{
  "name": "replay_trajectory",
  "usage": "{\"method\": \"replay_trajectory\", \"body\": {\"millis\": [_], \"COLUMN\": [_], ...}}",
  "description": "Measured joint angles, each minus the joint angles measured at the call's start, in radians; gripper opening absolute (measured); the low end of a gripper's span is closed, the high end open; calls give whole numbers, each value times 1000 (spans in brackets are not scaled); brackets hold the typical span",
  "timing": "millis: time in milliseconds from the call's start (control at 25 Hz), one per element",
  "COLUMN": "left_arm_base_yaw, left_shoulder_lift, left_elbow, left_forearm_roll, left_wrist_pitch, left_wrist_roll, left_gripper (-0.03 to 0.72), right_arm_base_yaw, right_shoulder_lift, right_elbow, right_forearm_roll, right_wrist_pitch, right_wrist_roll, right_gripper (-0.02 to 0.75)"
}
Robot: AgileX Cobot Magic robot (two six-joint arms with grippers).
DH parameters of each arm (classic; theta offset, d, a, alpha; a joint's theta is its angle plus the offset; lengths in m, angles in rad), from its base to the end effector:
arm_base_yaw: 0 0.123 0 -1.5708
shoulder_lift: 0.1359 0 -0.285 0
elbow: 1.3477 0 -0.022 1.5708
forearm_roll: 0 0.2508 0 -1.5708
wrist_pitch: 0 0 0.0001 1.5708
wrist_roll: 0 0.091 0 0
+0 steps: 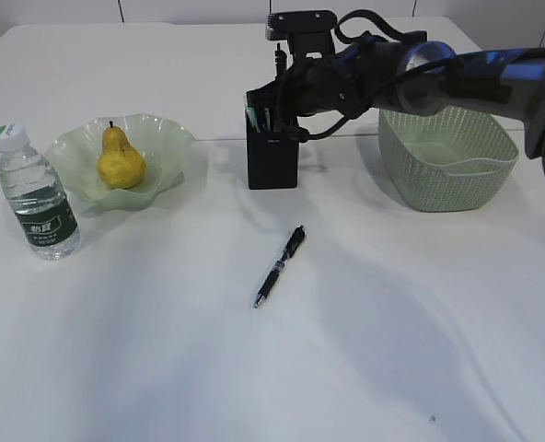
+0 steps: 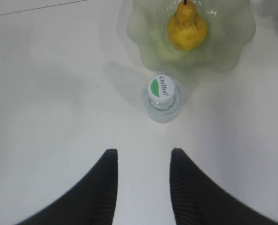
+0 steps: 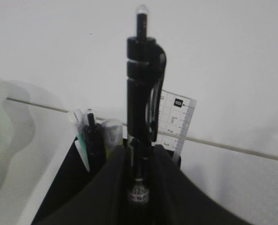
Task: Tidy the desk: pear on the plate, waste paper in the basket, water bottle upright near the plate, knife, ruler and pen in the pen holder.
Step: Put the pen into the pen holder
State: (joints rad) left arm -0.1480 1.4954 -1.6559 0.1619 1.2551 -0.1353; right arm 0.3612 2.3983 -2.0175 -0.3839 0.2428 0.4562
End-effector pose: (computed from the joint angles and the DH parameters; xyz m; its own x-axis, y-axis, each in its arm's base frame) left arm 0.3020 -0.0309 0.4144 -0.8366 0.0403 -0.5464 -0.0065 0.9965 0.0833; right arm 0.5259 0.1899 0.1891 -0.4857 -0.0957 -0.8689 -0.2396 0.9705 0.0270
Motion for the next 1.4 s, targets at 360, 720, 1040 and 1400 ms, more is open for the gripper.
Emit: {"method": "replay_trajectory", "body": {"millis": [360,720,1040,1400], "left_arm_base_yaw": [0,0,0,0], "left_shoulder_lift": [0,0,0,0], "left_elbow": [0,0,0,0], "left_forearm_roll": [0,0,0,0], "left_wrist_pitch": [0,0,0,0], "left_wrist_roll": [0,0,0,0], "left_gripper": [258,258,258,258], "right_arm_base_yaw": [0,0,2,2], "right_shoulder_lift": [0,-24,-135,-207], "right_elbow": [0,-2,-9,-10], "right_forearm_roll": [43,107,152,289], "right_wrist_pitch": [10,132,372,779], "right_wrist_roll": [2,2,2,0], "right_gripper": [358,392,389,389]}}
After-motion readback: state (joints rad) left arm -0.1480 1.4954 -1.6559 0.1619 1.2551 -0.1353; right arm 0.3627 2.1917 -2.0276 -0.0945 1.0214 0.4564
